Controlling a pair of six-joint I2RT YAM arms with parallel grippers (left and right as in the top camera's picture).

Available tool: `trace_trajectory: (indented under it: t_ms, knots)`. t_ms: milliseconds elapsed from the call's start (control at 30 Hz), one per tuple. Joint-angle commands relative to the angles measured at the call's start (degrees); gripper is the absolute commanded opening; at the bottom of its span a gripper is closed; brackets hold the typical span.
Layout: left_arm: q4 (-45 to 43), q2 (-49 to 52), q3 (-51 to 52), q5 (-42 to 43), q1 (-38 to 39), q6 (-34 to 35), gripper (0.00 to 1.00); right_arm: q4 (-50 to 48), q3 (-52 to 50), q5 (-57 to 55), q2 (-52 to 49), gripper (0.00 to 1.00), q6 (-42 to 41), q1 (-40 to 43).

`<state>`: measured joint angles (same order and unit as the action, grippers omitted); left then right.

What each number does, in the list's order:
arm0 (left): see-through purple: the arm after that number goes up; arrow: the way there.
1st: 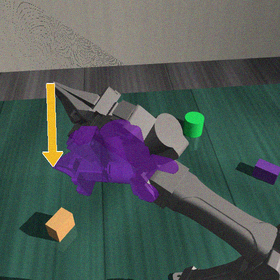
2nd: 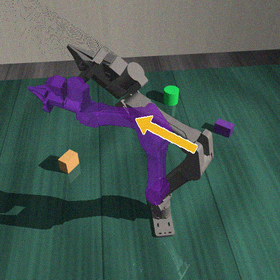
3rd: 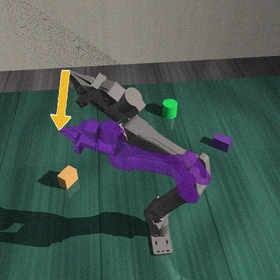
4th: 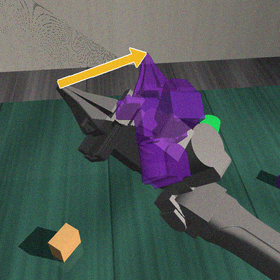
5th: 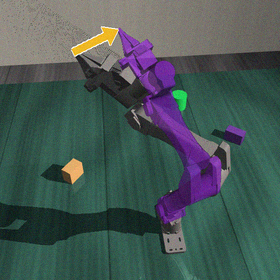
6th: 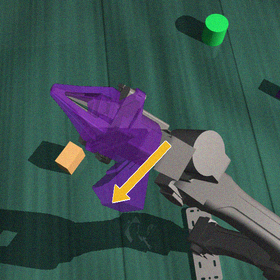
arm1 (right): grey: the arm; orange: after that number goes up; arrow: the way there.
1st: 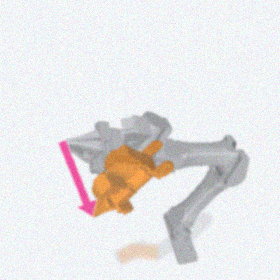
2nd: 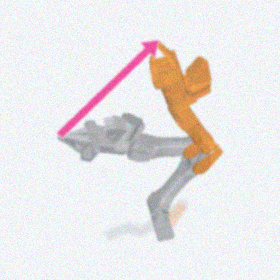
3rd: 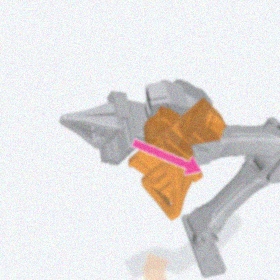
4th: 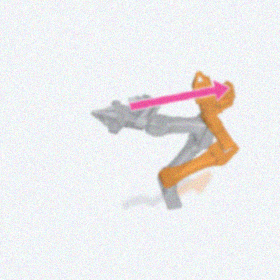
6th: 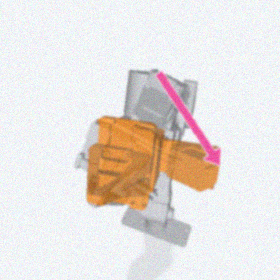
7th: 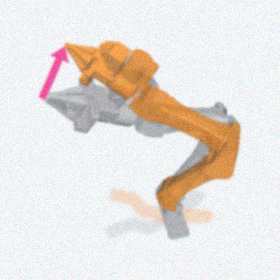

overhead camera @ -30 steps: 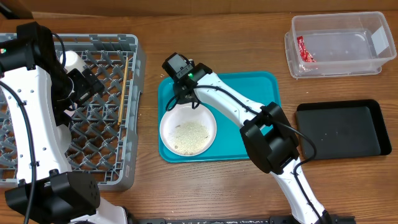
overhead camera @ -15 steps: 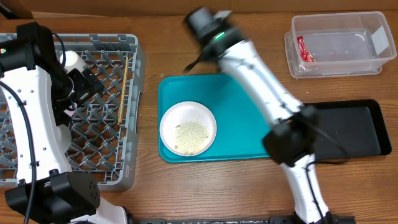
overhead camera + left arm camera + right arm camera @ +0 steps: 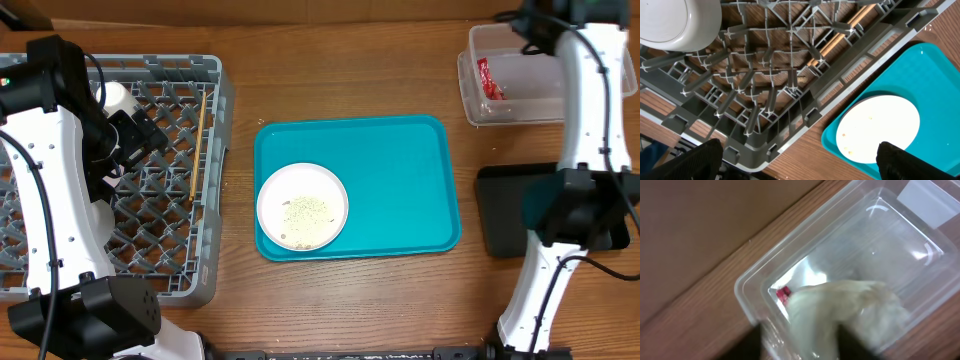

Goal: Sort waste into correct bins and load items into the dishwasher
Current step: 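Carry the tissue right and drop it into the clear bin, then move the right gripper to the front rim of the white plate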

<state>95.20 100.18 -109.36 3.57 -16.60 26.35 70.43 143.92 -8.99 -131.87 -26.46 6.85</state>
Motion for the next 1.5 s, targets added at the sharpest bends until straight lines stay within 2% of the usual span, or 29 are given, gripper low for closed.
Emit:
trace_trajectory:
  t_ms: [0,200,433,600,800,867,933,1100,1167,1233,1467]
  knots:
    - [0.07,-0.90,0.15,-0.59,-0.22,-1.07,1.00,-0.61,-1.97,10.40,-0.17,1.00,3.63,1.84]
    - [0.09,-0.90,0.15,-0.59,-0.22,-1.09,1.00,5.14,-4.31,11.69,-0.17,1.00,9.35,2.38]
    - [0.09,-0.90,0.15,-0.59,-0.22,-1.09,1.00,13.55,-4.31,12.57,4.31,1.00,3.69,1.27]
    - [0.09,-0.90,0.15,-0.59,-0.22,-1.09,1.00,18.84,-4.31,21.22,10.51,1.00,4.00,-1.49]
    - [0.07,-0.90,0.15,-0.59,-0.22,-1.07,1.00,25.38,-4.31,29.83,14.25,1.00,9.05,-9.51]
    - [0.09,-0.90,0.15,-0.59,-0.22,-1.09,1.00,26.62,-4.50,30.08,14.14,1.00,9.68,-14.14]
    - [0.07,-0.90,0.15,-0.59,-0.22,-1.07,1.00,26.51,-5.55,29.00,14.10,0.96,10.64,-19.23]
    - [0.07,-0.90,0.15,-0.59,-0.22,-1.09,1.00,20.63,-11.91,17.86,14.10,0.85,7.69,-35.30]
    - [0.07,-0.90,0.15,-0.59,-0.22,-1.07,1.00,16.11,-16.11,15.54,14.10,0.66,5.20,-40.72]
    - [0.07,-0.90,0.15,-0.59,-0.22,-1.07,1.00,10.27,-21.68,15.43,14.10,0.56,4.79,-46.16]
    - [0.07,-0.90,0.15,-0.59,-0.22,-1.07,1.00,-6.86,-38.21,13.99,13.88,0.54,3.43,-58.27]
